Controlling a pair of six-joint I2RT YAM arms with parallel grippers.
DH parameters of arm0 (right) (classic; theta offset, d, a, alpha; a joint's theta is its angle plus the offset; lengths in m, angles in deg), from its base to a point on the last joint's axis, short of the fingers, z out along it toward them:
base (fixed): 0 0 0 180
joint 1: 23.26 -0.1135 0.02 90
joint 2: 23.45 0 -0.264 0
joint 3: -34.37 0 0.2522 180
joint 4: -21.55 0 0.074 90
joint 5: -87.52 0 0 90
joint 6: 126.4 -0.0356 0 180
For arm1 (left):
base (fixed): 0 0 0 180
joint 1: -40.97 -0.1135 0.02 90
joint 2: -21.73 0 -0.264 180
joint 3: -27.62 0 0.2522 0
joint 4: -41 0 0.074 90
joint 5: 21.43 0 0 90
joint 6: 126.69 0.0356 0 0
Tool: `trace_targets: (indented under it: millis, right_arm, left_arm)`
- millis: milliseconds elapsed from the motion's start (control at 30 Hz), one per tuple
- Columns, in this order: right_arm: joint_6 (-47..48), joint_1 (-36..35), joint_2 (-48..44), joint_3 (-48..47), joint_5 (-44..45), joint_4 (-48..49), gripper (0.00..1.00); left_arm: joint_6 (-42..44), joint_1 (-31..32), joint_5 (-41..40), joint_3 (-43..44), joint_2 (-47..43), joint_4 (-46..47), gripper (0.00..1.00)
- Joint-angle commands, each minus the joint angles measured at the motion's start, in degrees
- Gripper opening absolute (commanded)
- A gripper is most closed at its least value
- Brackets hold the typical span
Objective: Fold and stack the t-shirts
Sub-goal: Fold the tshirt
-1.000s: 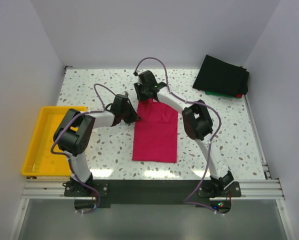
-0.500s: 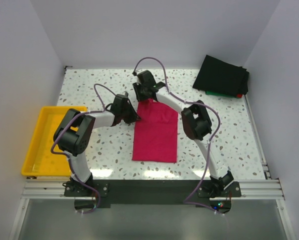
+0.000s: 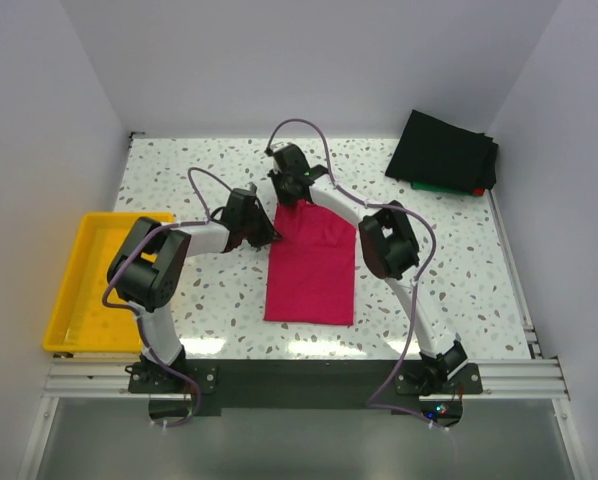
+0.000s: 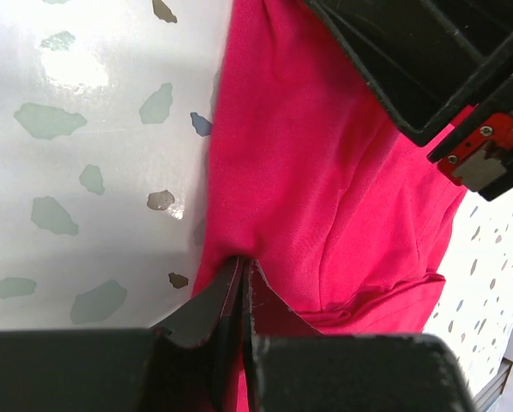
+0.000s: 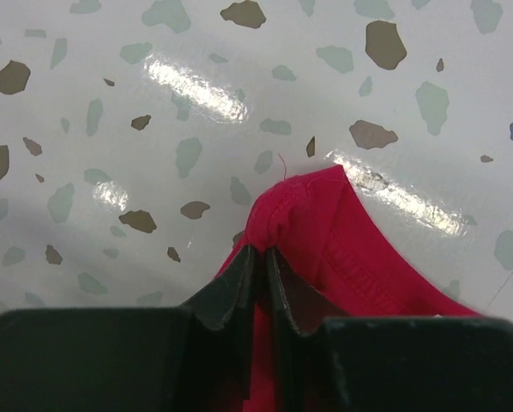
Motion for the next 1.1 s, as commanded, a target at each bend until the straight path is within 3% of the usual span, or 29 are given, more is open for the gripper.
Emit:
trace_targets:
  millis: [0, 200, 667, 900, 1067]
  right_arm:
    - [-0.2, -0.2, -1.7, -2.3, -0.3, 0.6, 0.11]
    - [-5.0, 2.0, -5.2, 1.1, -7.5, 8.0, 0.07]
    - [-16.9, 7.9, -3.8, 7.8, -18.0, 21.7, 0.07]
    - [-17.4, 8.5, -2.9, 6.6, -19.1, 22.3, 0.18]
    - [-16.9, 9.1, -6.5, 6.2, -18.7, 21.1, 0.38]
  left_arm:
    - [-0.2, -0.5, -1.2, 0.3, 2.2, -1.8, 0.08]
    - [-0.1, -0.5, -1.5, 0.1, 1.9, -2.1, 0.08]
    - [-0.1, -0.8, -1.2, -0.6, 1.8, -1.7, 0.07]
    - [0.0, -0.9, -1.1, 0.0, 1.5, -1.9, 0.07]
    - [0.1, -1.1, -0.3, 1.2, 0.8, -2.0, 0.07]
